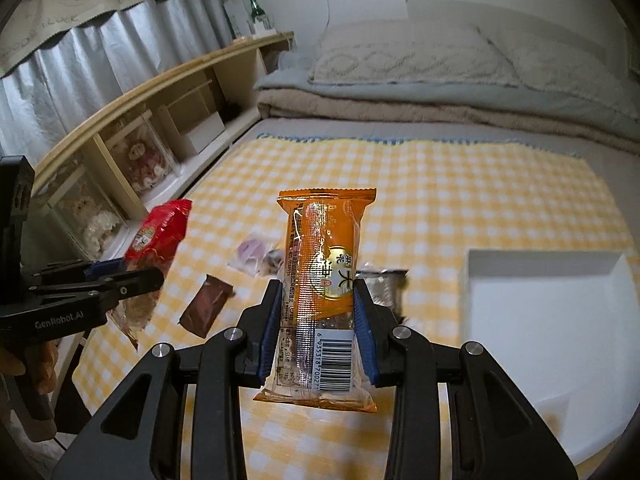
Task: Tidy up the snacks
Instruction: 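Carry both packets into the white tray and open both tools to release them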
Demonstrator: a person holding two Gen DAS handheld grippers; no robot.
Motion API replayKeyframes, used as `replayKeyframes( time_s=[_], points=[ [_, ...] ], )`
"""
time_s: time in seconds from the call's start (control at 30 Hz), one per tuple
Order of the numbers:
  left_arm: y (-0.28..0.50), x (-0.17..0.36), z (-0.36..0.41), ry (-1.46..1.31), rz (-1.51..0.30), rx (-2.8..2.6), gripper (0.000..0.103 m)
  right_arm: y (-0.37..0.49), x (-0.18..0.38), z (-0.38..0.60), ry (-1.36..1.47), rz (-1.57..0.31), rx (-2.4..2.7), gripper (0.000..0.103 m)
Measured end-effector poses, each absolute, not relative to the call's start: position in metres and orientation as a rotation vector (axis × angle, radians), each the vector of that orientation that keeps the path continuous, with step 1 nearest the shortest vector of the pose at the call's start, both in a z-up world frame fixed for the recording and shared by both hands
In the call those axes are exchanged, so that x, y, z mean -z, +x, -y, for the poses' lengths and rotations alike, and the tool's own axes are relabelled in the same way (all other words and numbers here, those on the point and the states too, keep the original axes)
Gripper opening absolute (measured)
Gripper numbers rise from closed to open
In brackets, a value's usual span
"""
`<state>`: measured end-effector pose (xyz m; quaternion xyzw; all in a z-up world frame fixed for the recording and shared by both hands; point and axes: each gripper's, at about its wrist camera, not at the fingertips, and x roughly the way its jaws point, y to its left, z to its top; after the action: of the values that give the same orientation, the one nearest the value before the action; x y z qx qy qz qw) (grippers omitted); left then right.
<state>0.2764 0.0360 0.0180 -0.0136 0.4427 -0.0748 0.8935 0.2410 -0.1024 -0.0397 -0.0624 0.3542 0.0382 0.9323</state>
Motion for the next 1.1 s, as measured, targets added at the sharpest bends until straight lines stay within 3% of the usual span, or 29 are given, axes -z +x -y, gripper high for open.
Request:
replayKeyframes(
  time_s=[0.67, 1.1],
  points=[
    [0.236, -0.073, 0.099, -0.046, -0.826, 0.277, 0.036, 0.18, -0.059, 0.216, -0.197, -0.659, 0.057, 0.035],
    [0.242, -0.046, 0.221, -0.074, -0.856, 0.402, 0.036, 0.134, -0.085, 0.319, -0.195, -0.667, 0.178, 0.035]
  ],
)
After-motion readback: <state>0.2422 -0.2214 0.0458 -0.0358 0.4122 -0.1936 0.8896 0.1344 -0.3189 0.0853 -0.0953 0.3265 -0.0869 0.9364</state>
